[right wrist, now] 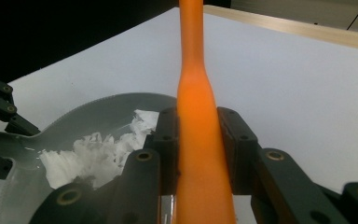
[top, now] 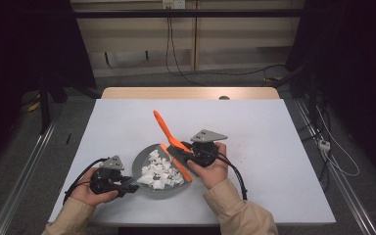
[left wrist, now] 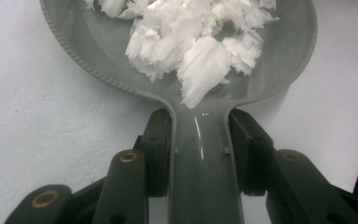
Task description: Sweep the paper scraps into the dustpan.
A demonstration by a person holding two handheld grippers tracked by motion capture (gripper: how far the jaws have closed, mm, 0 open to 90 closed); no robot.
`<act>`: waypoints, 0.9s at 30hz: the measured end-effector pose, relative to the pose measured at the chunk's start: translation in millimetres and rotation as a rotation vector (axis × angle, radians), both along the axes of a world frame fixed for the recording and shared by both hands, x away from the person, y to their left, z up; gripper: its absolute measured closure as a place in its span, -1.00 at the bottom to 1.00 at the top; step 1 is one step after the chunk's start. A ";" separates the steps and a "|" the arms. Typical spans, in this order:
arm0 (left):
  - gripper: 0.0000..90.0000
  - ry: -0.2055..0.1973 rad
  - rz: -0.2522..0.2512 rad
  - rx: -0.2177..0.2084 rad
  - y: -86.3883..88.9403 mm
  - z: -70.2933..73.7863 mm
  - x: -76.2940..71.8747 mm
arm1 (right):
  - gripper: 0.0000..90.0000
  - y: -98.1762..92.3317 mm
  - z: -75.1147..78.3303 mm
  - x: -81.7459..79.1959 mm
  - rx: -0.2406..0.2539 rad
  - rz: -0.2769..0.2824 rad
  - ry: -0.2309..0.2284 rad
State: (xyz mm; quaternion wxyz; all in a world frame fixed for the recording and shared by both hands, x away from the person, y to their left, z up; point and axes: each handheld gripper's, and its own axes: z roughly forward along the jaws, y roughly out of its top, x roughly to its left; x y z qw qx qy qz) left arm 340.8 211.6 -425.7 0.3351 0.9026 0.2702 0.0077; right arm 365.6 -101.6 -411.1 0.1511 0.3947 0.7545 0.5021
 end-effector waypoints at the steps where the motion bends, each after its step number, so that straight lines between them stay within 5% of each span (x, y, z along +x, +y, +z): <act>1: 0.32 0.000 -0.004 0.000 -0.5 -0.3 0.2 | 0.58 -1.8 -0.4 0.5 0.013 0.004 0.008; 8: 0.38 0.006 -0.005 0.010 -2.3 -1.6 1.1 | 0.58 7.7 -0.8 0.3 0.054 0.044 0.022; 12: 0.38 0.004 -0.005 0.007 -2.3 -1.5 0.7 | 0.58 12.5 -6.2 4.9 0.024 0.046 0.038; 21: 0.38 0.005 0.001 0.016 -4.3 -3.4 1.0 | 0.58 -9.7 4.8 8.9 0.014 -0.004 0.009; 27: 0.39 0.005 0.005 0.029 -5.9 -2.1 0.1 | 0.58 -6.5 -7.1 9.1 -0.033 0.001 0.025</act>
